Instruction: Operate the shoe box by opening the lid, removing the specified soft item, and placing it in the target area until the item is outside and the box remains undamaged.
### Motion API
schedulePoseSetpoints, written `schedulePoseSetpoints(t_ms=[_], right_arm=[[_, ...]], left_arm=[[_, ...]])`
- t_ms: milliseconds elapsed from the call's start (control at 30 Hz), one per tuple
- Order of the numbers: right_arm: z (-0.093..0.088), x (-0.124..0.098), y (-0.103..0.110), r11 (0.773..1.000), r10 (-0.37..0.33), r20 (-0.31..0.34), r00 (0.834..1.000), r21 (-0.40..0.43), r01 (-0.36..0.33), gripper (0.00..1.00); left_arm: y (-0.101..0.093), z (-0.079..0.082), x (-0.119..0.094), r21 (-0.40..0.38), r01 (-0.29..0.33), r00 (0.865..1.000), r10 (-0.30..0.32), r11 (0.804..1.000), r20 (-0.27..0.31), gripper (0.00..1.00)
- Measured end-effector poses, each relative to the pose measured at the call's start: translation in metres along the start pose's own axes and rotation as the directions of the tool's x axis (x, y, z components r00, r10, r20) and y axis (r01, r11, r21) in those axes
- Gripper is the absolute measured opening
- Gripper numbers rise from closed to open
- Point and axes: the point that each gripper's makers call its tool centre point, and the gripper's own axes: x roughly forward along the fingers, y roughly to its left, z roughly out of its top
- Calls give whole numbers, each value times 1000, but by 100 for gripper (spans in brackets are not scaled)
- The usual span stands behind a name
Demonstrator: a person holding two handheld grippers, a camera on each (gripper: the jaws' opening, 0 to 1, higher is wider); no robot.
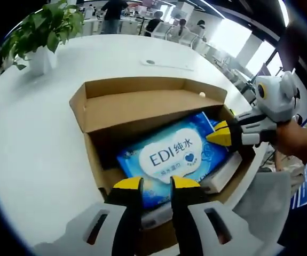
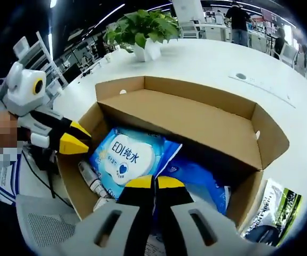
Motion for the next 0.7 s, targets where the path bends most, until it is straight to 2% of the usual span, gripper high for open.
schedulePoseSetpoints(t_ms=[500, 700], right_arm=[[-8, -19, -19, 999, -35, 8, 999, -1, 35, 0], [-9, -19, -21, 999, -37, 8, 999, 8, 37, 0]], left_arm=[[-6, 0, 6, 2, -3, 1000, 3, 1000, -18, 18], [-12, 3, 9, 9, -2, 1000, 3, 1000, -21, 18]])
